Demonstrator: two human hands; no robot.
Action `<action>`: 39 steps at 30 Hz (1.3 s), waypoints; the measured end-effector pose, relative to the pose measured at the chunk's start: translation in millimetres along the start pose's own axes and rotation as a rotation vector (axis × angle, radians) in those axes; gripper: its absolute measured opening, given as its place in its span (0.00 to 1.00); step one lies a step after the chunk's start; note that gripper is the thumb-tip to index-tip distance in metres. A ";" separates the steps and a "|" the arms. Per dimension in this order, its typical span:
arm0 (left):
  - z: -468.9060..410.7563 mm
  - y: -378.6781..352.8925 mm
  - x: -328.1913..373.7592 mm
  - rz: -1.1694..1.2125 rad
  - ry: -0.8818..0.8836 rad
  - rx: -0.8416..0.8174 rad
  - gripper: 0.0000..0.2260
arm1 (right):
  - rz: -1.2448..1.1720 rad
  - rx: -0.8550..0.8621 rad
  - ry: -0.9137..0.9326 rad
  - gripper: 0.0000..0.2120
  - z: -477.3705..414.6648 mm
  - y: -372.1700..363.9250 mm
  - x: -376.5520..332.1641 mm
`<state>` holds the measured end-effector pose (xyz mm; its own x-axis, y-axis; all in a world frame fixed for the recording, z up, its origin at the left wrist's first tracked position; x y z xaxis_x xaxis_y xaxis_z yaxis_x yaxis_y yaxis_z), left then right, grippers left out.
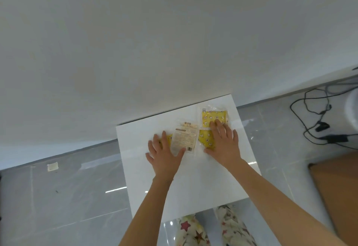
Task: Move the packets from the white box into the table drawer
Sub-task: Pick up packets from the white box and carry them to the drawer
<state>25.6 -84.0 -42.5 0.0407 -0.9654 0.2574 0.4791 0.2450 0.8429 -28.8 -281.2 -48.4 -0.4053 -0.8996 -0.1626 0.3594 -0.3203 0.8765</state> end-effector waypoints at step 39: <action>80.0 -14.6 -45.6 0.880 0.341 -0.035 0.12 | -0.333 -0.210 -0.063 0.24 41.2 -6.2 -17.7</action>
<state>-53.4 -36.5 -28.7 0.6520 -0.4101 0.6377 0.1799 0.9007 0.3954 -58.5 -251.1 -32.3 -0.5768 -0.7186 -0.3884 0.3608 -0.6507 0.6681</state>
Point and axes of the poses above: each hand's wrist, its own z-axis away from the middle knuckle, its own y-axis out of the back of the hand, x = y × z, the point moved 2 cm from there along -z, towards the middle knuckle
